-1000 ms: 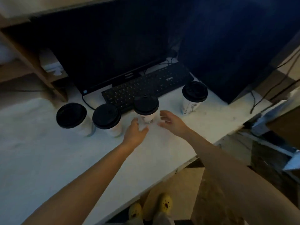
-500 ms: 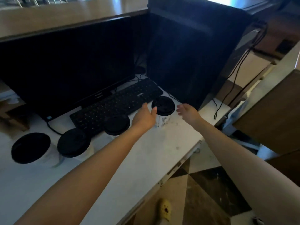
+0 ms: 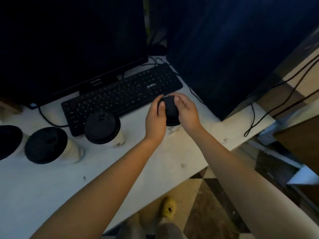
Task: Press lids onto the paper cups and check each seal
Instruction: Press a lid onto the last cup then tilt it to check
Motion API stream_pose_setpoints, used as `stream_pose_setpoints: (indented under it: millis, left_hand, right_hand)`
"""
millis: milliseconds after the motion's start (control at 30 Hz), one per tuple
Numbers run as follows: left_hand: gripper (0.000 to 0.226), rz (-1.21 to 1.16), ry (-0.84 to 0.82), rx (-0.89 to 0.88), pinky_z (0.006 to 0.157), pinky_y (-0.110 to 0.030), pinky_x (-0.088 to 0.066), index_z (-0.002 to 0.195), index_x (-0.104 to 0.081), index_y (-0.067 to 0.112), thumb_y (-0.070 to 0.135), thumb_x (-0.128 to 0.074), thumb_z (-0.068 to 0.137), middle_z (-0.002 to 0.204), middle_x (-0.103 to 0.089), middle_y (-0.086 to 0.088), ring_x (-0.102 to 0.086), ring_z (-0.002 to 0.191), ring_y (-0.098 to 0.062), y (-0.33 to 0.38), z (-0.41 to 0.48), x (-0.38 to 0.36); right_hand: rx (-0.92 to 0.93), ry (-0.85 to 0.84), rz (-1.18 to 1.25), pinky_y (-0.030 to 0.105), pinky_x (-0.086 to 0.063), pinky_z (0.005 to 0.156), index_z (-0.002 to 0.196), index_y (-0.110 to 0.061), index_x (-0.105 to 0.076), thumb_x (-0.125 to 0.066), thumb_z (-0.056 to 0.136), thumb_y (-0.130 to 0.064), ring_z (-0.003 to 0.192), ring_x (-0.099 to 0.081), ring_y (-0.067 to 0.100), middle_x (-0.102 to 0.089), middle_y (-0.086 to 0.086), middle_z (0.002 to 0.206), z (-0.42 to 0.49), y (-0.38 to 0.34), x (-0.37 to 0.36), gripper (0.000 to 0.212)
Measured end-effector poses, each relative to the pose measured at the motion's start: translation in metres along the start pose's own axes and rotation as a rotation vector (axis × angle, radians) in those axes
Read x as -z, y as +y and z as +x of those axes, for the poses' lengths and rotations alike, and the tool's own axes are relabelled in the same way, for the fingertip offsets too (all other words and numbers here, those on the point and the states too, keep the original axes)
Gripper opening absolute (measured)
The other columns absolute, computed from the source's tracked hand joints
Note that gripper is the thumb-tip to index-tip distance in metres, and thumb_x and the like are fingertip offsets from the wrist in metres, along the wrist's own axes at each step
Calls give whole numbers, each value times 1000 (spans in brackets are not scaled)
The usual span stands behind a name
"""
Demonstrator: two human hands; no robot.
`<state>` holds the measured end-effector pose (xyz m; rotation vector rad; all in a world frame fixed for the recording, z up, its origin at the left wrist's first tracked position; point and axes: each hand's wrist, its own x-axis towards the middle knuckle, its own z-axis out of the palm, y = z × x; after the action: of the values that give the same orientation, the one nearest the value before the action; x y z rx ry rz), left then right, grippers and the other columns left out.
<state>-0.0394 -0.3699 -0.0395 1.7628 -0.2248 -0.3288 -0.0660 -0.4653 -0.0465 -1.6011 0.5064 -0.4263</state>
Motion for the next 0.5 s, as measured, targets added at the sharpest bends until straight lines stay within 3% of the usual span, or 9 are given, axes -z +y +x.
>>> stream_pose_setpoints:
  millis: [200, 333, 500]
  left_hand:
    - [36, -58, -1, 35, 100, -27, -43, 132, -47, 19, 26, -29, 101, 128, -55, -5, -52, 116, -16, 4, -2, 0]
    - [45, -242, -79, 259, 81, -17, -49, 126, -55, 20, 39, -23, 101, 118, -60, -6, -57, 105, -16, 19, 9, 7]
    - [46, -163, -222, 305, 102, -33, -43, 130, -51, 17, 43, -30, 99, 129, -58, -9, -56, 114, -21, 21, 36, 24]
  right_hand:
    - [-23, -2, 48, 30, -49, 84, 97, -18, -65, -41, 95, -12, 91, -59, 15, -65, 4, 97, 1, -1, -2, 25]
    - [-99, 94, 75, 28, -45, 86, 114, -13, -58, -35, 99, -18, 98, -56, 15, -59, 5, 107, -17, -9, -8, 28]
    - [-123, 56, 19, 20, -33, 98, 141, -14, -27, -33, 100, -24, 122, -40, 14, -39, 3, 135, -62, -7, -20, 42]
